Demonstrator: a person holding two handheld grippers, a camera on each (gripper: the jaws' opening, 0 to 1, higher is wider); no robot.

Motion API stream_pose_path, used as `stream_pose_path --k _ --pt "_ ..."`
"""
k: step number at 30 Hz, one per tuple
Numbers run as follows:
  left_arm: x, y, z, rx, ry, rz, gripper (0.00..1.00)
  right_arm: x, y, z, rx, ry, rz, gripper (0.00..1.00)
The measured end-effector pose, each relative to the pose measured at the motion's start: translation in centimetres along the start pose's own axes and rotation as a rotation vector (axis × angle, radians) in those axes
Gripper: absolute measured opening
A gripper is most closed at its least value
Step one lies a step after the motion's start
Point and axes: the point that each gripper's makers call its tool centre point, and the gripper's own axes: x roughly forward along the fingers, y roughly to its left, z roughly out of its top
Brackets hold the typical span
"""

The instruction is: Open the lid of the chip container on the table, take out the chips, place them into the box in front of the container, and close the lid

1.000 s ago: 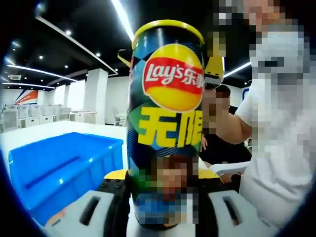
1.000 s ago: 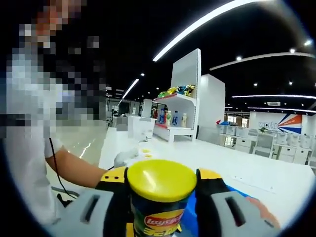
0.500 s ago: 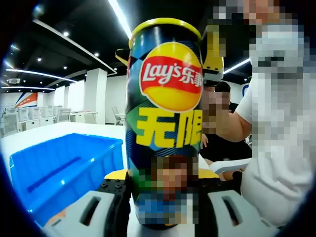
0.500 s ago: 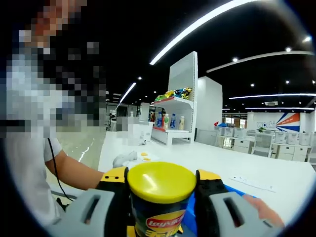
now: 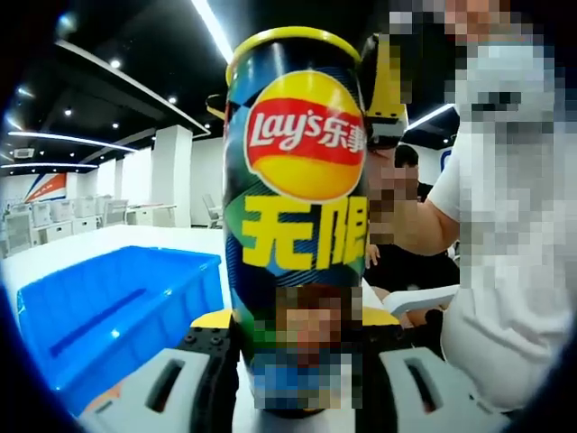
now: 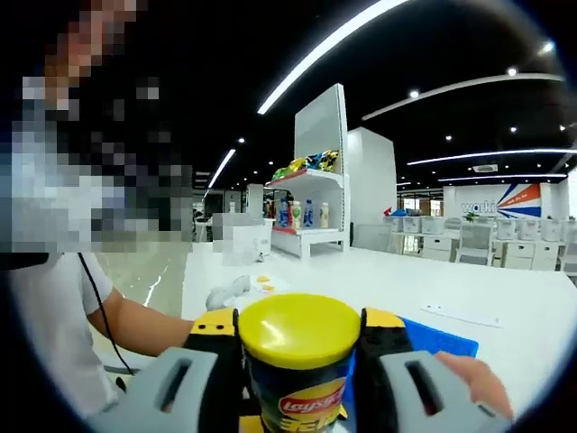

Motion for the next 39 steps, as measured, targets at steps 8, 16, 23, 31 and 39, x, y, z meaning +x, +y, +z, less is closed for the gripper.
stream_pose_path --k 8,16,23,31,39 --pt "0.2 -0.1 0.0 0.012 0.004 0.002 0.49 -0.3 -0.2 0.0 0.036 -0.009 -0.017 0.41" --pt "0.3 -0.1 -0.1 0.017 0.004 0.0 0.49 -0.4 0.0 0.0 0.043 -0.025 -0.018 0.43" --pt "0.3 -0.1 -0.1 0.029 0.021 -0.001 0.49 -0.3 0.9 -0.6 -0.187 -0.053 0.056 0.53" --pt "0.4 0.0 -0.2 0.028 0.025 -0.001 0.49 -0.3 0.3 0.0 -0.123 -0.068 0.023 0.47" --pt "0.3 0.0 -0.3 0.033 0.037 0.012 0.49 -0.3 -0.1 0.0 -0.026 -0.036 -0.03 0.42"
